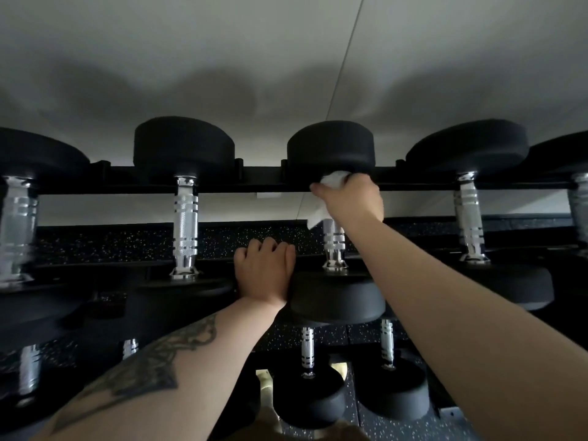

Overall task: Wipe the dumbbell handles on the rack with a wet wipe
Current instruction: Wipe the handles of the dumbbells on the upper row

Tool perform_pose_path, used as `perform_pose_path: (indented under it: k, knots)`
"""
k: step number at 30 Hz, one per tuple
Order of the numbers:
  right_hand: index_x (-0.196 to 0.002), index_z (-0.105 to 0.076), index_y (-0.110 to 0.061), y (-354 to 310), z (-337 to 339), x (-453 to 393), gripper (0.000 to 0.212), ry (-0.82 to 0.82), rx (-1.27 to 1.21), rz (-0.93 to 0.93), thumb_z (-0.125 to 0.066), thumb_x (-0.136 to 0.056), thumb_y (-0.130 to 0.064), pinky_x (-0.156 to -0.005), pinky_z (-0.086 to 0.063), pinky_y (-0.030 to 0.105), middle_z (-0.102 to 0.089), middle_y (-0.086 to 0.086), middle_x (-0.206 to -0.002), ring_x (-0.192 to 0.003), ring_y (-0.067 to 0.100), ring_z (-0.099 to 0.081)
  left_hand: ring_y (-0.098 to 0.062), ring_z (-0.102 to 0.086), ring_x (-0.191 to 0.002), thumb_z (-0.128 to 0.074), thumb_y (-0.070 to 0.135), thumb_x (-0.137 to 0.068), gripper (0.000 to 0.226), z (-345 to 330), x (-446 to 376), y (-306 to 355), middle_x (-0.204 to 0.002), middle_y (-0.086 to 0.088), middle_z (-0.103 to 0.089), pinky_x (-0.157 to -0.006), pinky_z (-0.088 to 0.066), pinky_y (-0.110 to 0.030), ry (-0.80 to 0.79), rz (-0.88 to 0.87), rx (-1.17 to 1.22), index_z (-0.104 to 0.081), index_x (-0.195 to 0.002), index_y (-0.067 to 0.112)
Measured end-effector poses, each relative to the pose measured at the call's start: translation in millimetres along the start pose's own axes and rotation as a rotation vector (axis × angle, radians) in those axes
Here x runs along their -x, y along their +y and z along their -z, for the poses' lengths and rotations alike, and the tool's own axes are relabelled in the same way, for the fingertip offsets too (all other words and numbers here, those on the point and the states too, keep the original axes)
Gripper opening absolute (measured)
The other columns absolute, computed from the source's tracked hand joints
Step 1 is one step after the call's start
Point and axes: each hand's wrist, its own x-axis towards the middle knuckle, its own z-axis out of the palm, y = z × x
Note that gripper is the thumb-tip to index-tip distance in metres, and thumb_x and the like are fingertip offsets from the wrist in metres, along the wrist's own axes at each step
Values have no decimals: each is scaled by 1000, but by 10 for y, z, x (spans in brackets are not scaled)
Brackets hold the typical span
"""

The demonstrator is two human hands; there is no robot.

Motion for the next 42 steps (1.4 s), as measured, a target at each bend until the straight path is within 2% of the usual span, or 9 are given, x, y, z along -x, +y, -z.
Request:
perform_pose_path:
  k: [8, 11, 14, 20, 26, 32, 34, 37, 42]
  knots:
    - [-99, -57, -7, 207, 54, 58, 54, -60, 214, 82, -28, -97, -53, -71, -42, 36, -58, 15, -91, -87, 32, -56, -26, -59, -77, -26, 39, -92, 49, -4, 4, 0, -78, 1, -67, -70, -34, -34, -3, -12, 26, -71, -78, 23]
    - [-124, -52, 3, 402, 128, 169, 52, -302, -36, -130, -32, -101, -38, -69, -42, 29, -55, 24, -121, -91, 27, -51, -26, -59, -75, -28, 39, -91, 48, -9, 7, -2, -76, 1, -67, -70, -30, -33, 20, -9, 17, -71, -76, 23]
    - [-126, -52, -3, 475, 198, 261, 49, -465, -193, -278, -39, -99, -41, -81, -40, 27, -57, 10, -109, -89, 18, -53, -26, -59, -74, -29, 38, -91, 48, -7, 4, -3, -75, 1, -67, -69, -29, -33, 3, -6, 13, -71, -76, 22]
    - [-93, -57, -5, 622, 408, 447, 39, -620, 429, 98, -37, -99, -39, -57, -34, 16, -46, 0, -70, -68, 16, -46, -26, -59, -75, -27, 39, -92, 50, 17, 16, 7, -77, 2, -67, -69, -32, -34, -20, -9, 42, -71, -77, 22]
    - [-139, -36, -8, 667, 262, 462, 41, -543, 653, 319, -33, -98, -10, -93, -39, 36, -52, 17, -123, -116, 30, -49, -26, -59, -80, -25, 40, -92, 49, 41, 17, 11, -80, 2, -67, -70, -33, -34, -55, -24, 24, -71, -82, 24]
    - [-95, -55, -10, 492, 523, 816, 32, -365, 776, 483, -33, -98, -33, -77, -43, 33, -53, 3, -83, -85, 25, -54, -27, -60, -77, -31, 37, -90, 45, 79, 9, 32, -78, -1, -67, -70, -37, -34, -68, 4, -1, -70, -75, 21]
    - [-106, -54, -17, 365, 402, 996, 29, -327, 858, 675, -32, -97, -34, -87, -42, 38, -56, 3, -95, -91, 23, -54, -26, -59, -90, -37, 40, -91, 36, 131, 14, 19, -92, 1, -67, -77, -36, -36, -131, -14, -35, -70, -91, 24]
    - [-125, -50, -21, 352, 84, 1073, 37, -367, 864, 752, -32, -97, -37, -117, -9, 45, -58, -2, -115, -116, 20, -48, -22, -49, -110, -42, 42, -94, 25, 194, 33, -3, -113, 4, -58, -87, -32, -36, -233, -28, -16, -57, -108, 28]
    - [-89, -60, -18, 416, 204, 693, 60, -439, 994, 874, -9, -100, -47, -104, 32, 44, -64, -6, -114, -140, 8, -25, -22, -44, -118, -35, 42, -96, 30, 190, 17, 7, -122, 4, -53, -93, -29, -36, -289, -28, 5, -53, -117, 29]
